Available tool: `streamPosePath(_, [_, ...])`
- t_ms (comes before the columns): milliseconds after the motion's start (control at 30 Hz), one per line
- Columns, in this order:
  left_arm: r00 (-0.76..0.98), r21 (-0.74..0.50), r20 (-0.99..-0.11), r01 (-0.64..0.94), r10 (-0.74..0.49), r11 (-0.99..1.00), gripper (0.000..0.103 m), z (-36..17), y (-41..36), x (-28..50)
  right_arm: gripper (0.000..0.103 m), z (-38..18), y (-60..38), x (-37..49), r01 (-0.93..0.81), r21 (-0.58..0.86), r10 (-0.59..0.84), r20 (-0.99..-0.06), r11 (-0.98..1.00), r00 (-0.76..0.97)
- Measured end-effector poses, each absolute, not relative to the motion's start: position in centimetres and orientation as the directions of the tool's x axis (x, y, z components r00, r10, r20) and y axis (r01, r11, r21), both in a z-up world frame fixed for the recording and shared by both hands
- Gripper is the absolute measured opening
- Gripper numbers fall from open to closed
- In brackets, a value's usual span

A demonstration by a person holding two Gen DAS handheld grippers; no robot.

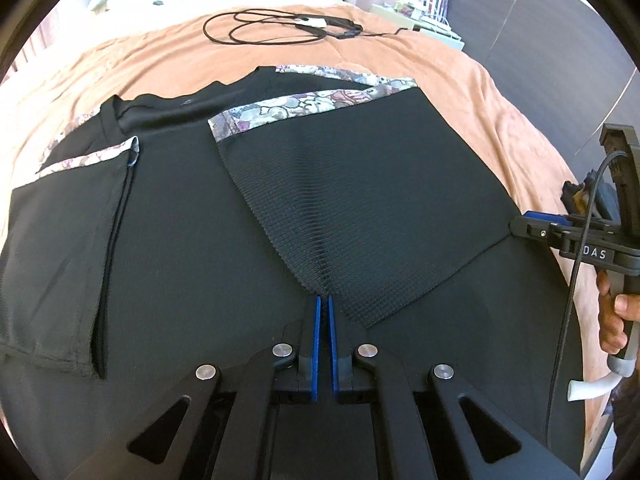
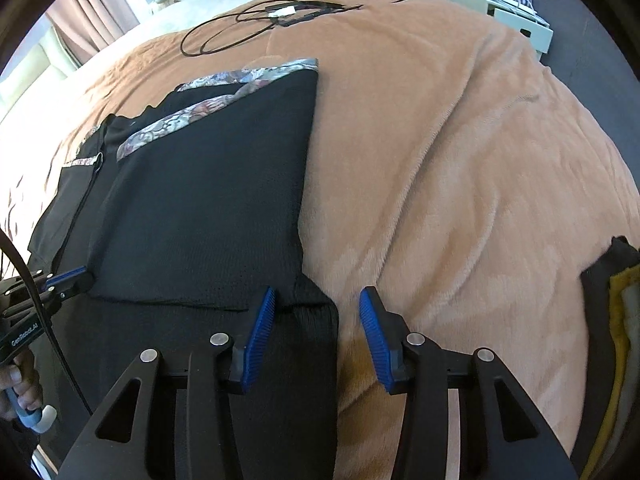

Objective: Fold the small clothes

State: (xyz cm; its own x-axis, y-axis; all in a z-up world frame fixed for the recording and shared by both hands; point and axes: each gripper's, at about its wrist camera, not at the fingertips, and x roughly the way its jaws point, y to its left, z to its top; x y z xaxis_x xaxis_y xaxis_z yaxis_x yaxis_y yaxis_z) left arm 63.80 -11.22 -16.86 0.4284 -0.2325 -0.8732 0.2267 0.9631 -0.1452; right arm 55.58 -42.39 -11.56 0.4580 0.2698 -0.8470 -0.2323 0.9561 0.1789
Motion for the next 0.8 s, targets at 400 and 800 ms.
streamPosePath(400, [0.401, -0.061, -0.906, 0.191, -0.135, 0.980, 0.025, -16.6, -9.9, 64.5, 0.042, -11.6, -43.3, 54.0, -0.201, 0.196, 0.266, -0.865, 0.960, 0.426])
streamPosePath(800, [0.505, -0.102, -0.856, 0.047, -0.112, 0.994, 0.083, -8.3, -0.5, 58.4, 0.084, -6.4, -45.4, 48.5, -0.133, 0.181, 0.223, -0.849, 0.975, 0.480])
